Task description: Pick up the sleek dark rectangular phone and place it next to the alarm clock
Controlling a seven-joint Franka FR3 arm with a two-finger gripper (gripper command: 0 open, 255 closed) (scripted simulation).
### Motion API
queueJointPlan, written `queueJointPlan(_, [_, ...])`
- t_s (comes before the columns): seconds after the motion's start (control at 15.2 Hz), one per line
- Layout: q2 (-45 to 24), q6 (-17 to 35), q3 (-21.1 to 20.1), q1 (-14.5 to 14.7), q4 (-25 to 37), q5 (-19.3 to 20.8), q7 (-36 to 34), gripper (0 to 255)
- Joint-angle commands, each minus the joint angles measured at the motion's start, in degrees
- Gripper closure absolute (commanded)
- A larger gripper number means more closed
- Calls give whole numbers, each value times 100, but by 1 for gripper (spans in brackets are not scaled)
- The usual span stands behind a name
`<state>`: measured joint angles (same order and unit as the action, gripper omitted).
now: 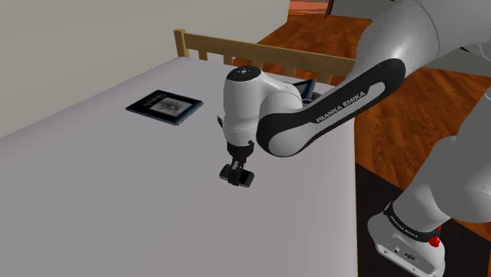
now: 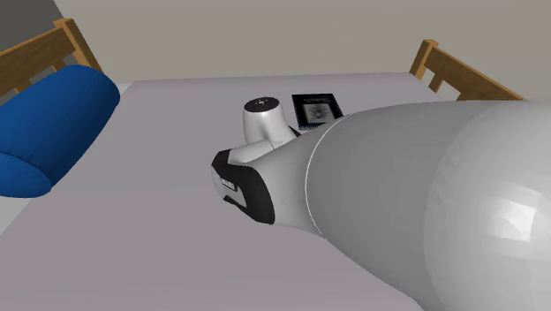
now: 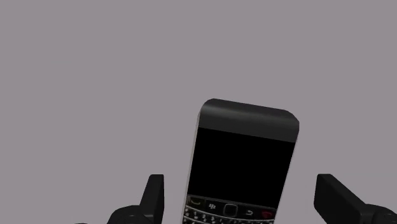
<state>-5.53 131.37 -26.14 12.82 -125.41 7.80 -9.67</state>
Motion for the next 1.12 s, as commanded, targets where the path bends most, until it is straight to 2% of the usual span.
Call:
queueJointPlan(0.0, [-125,132,12,12,-22,90,-65,0])
queueJointPlan(0.59, [-211,240,27,19,-56,154,-109,0])
queueJointPlan(0.66, [-211,240,27,19,-56,154,-109,255])
queueJointPlan(1.06, [-205,240,29,15,-60,150,-101,255])
